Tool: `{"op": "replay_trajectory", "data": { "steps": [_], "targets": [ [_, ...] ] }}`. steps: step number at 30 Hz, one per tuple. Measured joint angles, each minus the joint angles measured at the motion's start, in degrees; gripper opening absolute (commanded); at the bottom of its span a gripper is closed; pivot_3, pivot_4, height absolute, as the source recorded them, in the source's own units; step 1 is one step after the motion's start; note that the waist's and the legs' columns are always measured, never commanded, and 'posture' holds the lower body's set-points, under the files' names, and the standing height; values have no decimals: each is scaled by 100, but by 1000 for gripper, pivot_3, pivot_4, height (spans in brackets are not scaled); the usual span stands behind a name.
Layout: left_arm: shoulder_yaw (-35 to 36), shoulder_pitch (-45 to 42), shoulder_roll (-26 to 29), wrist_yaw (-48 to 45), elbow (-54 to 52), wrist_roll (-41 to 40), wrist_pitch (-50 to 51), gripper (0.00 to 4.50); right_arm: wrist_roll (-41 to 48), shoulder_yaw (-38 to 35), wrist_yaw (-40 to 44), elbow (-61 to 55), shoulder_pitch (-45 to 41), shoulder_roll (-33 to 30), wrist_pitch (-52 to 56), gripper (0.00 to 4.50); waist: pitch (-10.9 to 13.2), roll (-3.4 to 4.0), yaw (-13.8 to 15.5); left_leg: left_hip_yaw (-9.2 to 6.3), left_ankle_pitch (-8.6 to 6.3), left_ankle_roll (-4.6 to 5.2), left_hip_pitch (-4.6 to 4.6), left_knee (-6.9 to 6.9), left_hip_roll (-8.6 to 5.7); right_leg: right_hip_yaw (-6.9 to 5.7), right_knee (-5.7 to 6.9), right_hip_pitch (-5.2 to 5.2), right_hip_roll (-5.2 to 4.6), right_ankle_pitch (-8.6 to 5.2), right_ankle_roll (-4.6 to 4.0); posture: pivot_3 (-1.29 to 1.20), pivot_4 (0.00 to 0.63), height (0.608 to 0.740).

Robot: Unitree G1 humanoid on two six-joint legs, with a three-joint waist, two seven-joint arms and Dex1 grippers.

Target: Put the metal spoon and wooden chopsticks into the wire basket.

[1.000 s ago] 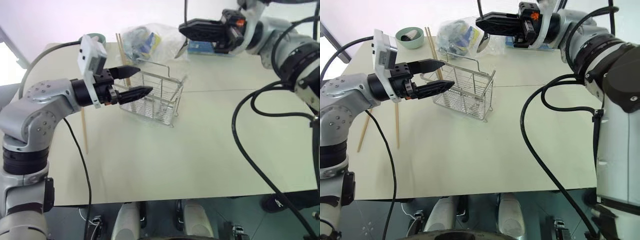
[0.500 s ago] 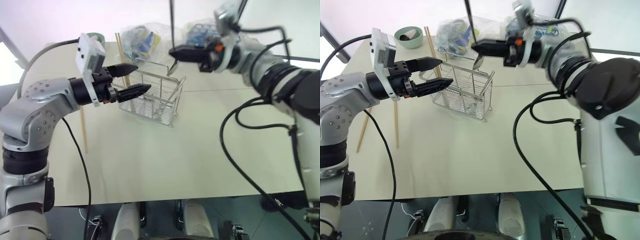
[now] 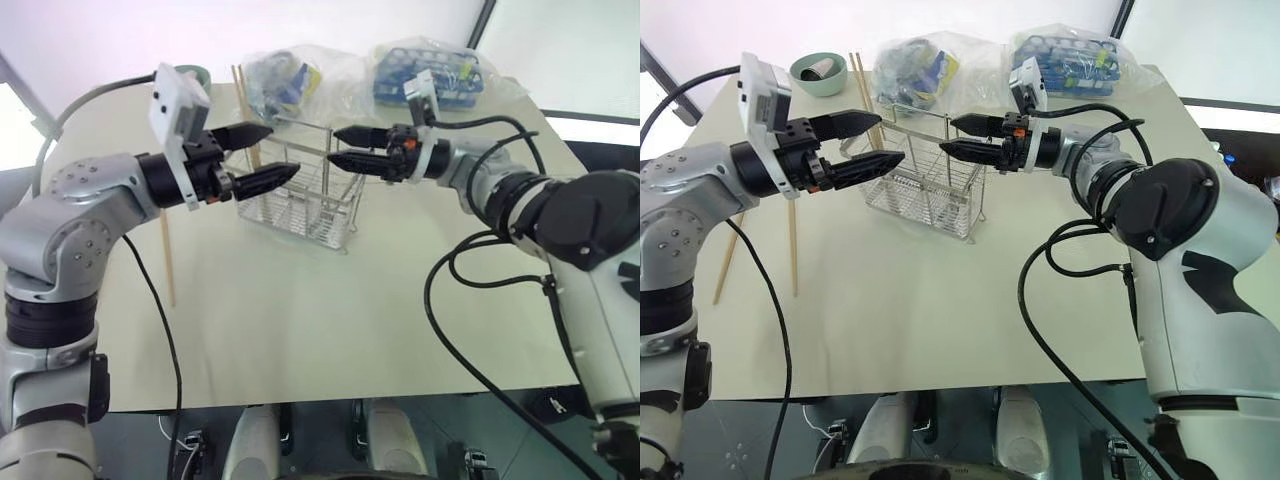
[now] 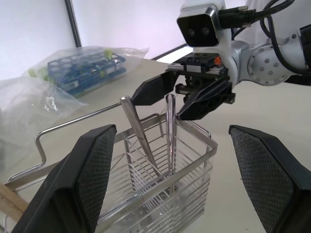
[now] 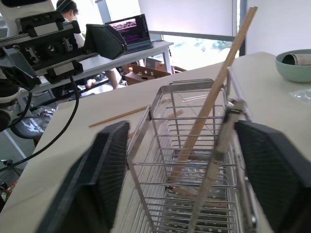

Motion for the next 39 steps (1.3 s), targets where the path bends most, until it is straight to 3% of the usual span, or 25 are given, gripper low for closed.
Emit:
{"op": "replay_trajectory", "data": {
  "steps": [7,13,20,27,39],
  "targets": [
    [386,-318,-195,1112,468,405,141,3916,287,-52,202,4,-582,-775,648,3498,4,3,3,-2,0,0,-1,-3,0,0,-1,-2,0,0,0,0,150,707],
    [1101,-642,-399,2656,842,537,1097,3916,561,-179,1080,0,-1493,-1608,2066,3498,3,0,-1,-2,-2,1,0,-5,0,1,-3,-3,0,-1,0,0,150,707],
    [840,-391,-34,3999,1891,1881,2044,3916,-691,-809,1392,2,-1186,-1812,2286,3498,3,1,-16,8,-2,-2,-4,-7,0,6,9,-17,0,-1,0,0,150,707],
    [613,-361,-31,3911,2908,2430,2098,3916,-1657,-1642,1394,5,-922,-1835,2286,3498,13,-18,27,9,-4,-6,-19,-5,-4,4,8,-29,-4,0,1,0,150,707],
    [583,-1065,330,3174,5393,3101,974,3916,-1893,-1928,1395,5,-496,-2182,2380,3498,18,-27,-17,14,-4,-7,-16,-8,-3,3,8,-29,-7,0,1,0,150,707]
  ]
}}
